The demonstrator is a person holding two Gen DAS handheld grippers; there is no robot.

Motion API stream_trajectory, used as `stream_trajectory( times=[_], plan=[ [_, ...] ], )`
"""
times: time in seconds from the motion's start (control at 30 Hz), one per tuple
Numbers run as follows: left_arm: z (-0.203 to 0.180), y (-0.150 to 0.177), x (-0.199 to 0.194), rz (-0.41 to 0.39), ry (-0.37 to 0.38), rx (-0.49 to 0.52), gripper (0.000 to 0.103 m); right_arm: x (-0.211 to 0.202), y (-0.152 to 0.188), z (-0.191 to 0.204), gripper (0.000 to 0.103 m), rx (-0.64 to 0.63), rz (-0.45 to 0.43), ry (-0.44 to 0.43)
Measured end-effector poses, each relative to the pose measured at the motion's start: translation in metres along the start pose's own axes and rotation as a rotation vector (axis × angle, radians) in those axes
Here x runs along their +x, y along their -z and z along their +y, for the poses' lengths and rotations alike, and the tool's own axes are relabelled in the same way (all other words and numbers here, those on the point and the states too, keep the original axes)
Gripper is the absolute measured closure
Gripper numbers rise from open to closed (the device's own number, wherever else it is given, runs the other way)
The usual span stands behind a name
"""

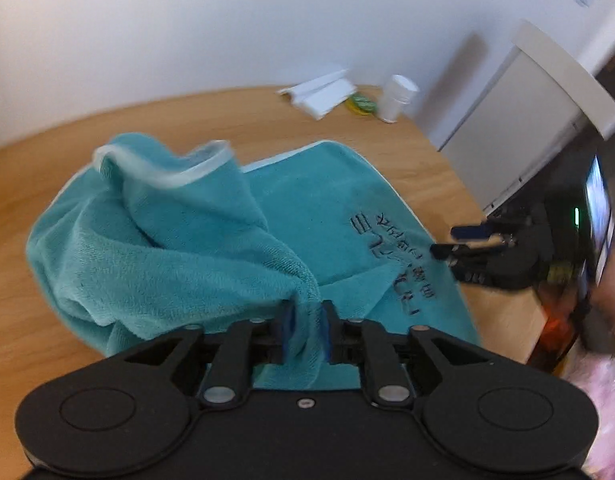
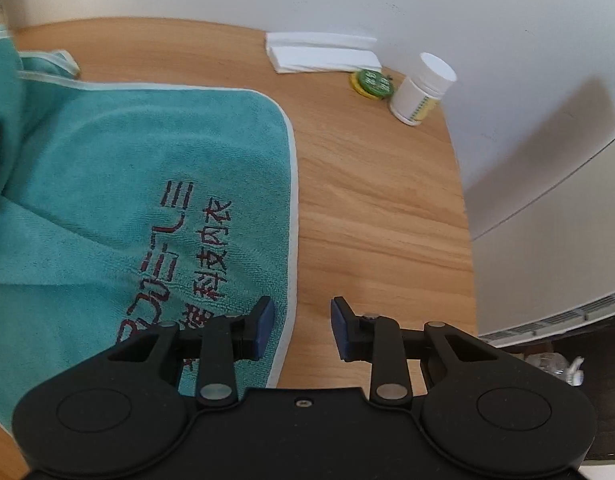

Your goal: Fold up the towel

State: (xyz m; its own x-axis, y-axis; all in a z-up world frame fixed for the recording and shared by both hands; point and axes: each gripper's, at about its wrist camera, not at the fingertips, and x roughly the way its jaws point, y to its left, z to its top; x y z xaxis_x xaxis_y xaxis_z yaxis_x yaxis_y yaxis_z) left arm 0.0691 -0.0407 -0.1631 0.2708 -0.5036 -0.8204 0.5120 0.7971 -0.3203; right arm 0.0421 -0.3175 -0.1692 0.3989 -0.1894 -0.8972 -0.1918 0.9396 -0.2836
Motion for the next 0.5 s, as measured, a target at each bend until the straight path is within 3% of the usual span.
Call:
stream_trajectory(
  times=[0.07, 0.23, 0.4, 0.5],
  plan=[
    [0.009, 0.003, -0.004, 0.032, 0.068, -0.055, 0.062, 0.001, 0.000, -0.004, 0.069, 0.005, 0.015, 0.013],
    [0.048, 0.002, -0.055, -0.118, 0.031, -0.143, 0.035, 0.004, 0.000, -0.009, 0.069, 0.029, 0.033, 0.021],
    [0.109, -0.013, -0.077, -0.177, -0.121, -0.277, 0.035, 0.004, 0.005, -0.006, 0.069, 0.041, 0.017, 0.026],
    [0.135, -0.033, -0.067, -0.199, -0.177, -0.290, 0.036, 0.004, 0.007, -0.006, 0.072, 0.067, 0.008, 0.020]
  ],
)
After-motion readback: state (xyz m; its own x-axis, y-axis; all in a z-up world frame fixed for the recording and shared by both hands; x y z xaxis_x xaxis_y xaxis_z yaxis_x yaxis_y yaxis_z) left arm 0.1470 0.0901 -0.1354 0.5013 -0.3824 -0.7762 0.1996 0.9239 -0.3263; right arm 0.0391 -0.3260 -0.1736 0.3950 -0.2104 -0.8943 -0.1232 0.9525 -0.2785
